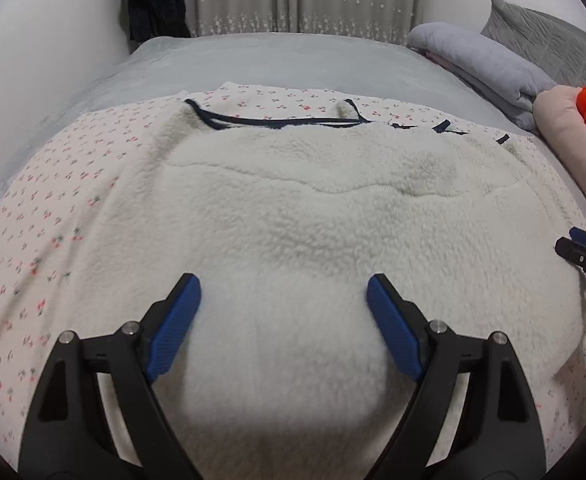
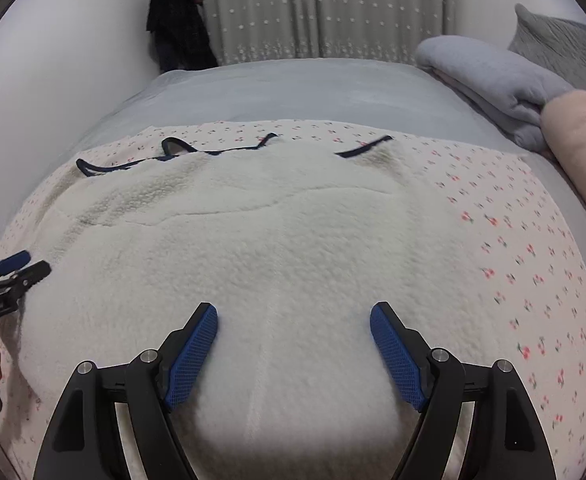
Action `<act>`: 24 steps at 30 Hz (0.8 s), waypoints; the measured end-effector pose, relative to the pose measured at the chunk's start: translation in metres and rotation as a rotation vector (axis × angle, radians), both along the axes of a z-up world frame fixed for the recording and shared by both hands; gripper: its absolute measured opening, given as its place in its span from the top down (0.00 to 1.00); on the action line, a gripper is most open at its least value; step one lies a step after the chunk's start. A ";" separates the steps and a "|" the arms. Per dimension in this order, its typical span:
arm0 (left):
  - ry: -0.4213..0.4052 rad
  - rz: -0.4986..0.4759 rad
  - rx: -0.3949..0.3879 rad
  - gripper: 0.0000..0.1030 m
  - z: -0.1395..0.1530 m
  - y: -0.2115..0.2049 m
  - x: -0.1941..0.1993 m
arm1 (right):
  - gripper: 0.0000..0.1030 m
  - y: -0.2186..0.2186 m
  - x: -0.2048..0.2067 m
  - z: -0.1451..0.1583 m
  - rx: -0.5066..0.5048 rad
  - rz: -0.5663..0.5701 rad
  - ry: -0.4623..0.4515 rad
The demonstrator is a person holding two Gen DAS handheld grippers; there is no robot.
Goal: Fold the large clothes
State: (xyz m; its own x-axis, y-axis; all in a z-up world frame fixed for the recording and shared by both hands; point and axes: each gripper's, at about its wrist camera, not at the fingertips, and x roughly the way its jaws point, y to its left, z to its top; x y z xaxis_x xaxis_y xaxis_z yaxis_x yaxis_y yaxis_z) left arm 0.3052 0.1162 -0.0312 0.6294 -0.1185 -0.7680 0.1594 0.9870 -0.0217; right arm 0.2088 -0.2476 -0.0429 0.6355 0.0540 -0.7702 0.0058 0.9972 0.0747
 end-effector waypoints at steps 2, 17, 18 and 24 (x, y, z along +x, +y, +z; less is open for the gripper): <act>0.030 0.013 -0.038 0.17 0.006 0.009 -0.010 | 0.21 -0.002 -0.010 0.005 0.015 -0.007 -0.003; 0.194 0.208 -0.403 0.16 0.001 0.089 -0.091 | 0.18 -0.001 -0.061 0.005 0.027 -0.036 -0.035; 0.219 0.225 -0.454 0.16 -0.006 0.095 -0.092 | 0.17 0.001 -0.063 0.004 0.014 -0.034 -0.037; 0.270 0.294 -0.658 0.16 -0.040 0.112 -0.096 | 0.15 0.006 -0.065 0.002 -0.035 -0.022 -0.040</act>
State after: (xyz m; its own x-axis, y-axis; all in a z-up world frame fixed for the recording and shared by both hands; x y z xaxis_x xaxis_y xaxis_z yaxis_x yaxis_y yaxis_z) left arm 0.2088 0.2285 -0.0710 0.5062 -0.4609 -0.7289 -0.2020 0.7583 -0.6198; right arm 0.1434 -0.2411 -0.0414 0.6667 0.0133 -0.7452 0.0254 0.9989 0.0406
